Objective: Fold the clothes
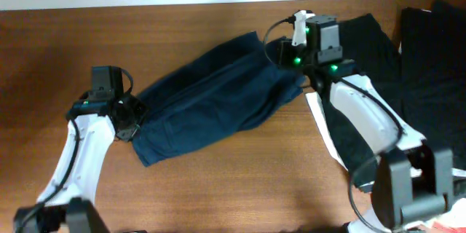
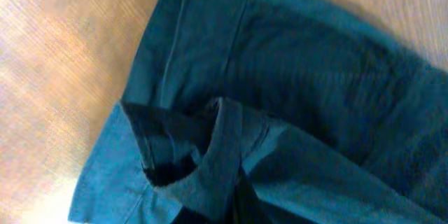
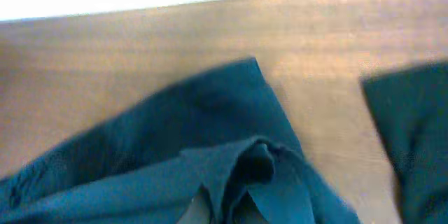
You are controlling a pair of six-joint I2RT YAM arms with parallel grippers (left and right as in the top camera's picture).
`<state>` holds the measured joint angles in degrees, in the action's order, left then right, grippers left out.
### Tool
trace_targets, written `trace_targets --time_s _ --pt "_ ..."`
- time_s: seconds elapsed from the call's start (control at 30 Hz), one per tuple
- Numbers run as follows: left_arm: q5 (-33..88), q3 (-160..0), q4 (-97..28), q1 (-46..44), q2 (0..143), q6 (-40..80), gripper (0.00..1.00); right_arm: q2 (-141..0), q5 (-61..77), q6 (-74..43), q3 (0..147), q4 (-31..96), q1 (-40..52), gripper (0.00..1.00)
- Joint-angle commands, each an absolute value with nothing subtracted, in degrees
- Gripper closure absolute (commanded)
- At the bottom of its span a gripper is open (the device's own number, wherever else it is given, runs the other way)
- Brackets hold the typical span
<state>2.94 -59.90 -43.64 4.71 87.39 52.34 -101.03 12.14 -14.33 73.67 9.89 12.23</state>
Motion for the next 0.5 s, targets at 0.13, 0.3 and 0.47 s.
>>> trace_targets --time_s 0.13,0.3,0.47 --pt "-2.9 -60.1 -30.3 6.1 92.9 53.1 0.72 -111.1 9.3 -13.7 74.6 -6.7 14.3 0.38" --pt "-2.8 -60.2 -27.9 6.6 92.9 48.2 0.23 -111.1 8.6 -13.7 74.6 3.4 14.1 0.16" --pt "-2.8 -60.2 -41.5 6.9 92.9 46.4 0.13 -113.6 5.1 -13.7 74.4 27.9 14.1 0.40"
